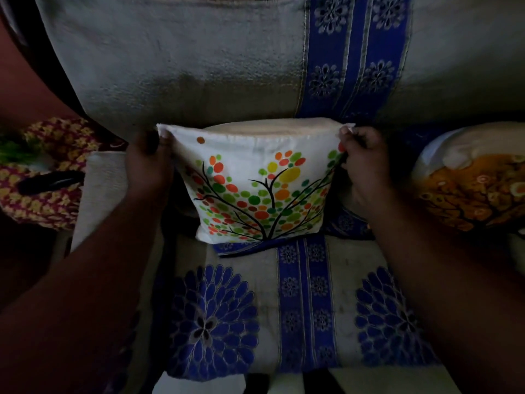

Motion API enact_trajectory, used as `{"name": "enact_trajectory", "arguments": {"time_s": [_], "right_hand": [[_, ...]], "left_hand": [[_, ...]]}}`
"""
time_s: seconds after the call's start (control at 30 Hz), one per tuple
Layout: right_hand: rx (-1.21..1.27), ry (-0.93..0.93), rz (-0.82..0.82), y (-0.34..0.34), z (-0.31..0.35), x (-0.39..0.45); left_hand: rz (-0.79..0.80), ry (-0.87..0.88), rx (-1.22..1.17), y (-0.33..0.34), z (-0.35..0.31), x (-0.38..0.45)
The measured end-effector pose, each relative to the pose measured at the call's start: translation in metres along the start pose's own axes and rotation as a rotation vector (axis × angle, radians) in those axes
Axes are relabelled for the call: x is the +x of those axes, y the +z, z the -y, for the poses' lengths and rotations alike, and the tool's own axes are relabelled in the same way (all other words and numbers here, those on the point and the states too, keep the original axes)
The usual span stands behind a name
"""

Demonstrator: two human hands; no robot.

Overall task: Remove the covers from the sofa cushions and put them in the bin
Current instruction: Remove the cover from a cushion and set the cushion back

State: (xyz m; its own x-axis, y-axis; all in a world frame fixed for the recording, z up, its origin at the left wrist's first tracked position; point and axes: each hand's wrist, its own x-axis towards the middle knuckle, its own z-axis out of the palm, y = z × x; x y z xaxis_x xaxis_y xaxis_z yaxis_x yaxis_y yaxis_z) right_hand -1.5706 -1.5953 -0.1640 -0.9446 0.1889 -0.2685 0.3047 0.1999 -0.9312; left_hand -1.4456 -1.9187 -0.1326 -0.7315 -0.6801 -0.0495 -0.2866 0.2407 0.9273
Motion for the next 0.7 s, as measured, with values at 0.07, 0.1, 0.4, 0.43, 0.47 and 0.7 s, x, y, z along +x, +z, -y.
{"name": "enact_trajectory", "arguments": {"time_s": [0.07, 0.1, 0.4, 0.43, 0.47, 0.7], "right_hand": [[0.094, 0.084, 0.004, 0.002, 0.006, -0.004], [0.108, 0.130, 0.020, 0.002, 0.010, -0.005], [-0.139, -0.214, -0.076, -0.034, 0.032, 0.018], [-0.234, -0.280, -0.007, -0.036, 0.032, 0.019], [-0.330, -0.316, 0.081, -0.036, 0.031, 0.019], [-0.828, -0.509, 0.194, -0.021, 0.025, 0.015]], "left_hand": [[0.085, 0.046, 0.024, 0.000, -0.006, -0.003], [0.117, 0.069, 0.095, 0.000, -0.010, -0.005], [-0.032, 0.091, 0.324, -0.024, -0.005, 0.018], [-0.027, 0.102, 0.352, -0.024, -0.004, 0.019], [-0.005, 0.109, 0.396, -0.023, -0.005, 0.017], [0.159, 0.342, 0.686, -0.027, -0.022, 0.011]]}}
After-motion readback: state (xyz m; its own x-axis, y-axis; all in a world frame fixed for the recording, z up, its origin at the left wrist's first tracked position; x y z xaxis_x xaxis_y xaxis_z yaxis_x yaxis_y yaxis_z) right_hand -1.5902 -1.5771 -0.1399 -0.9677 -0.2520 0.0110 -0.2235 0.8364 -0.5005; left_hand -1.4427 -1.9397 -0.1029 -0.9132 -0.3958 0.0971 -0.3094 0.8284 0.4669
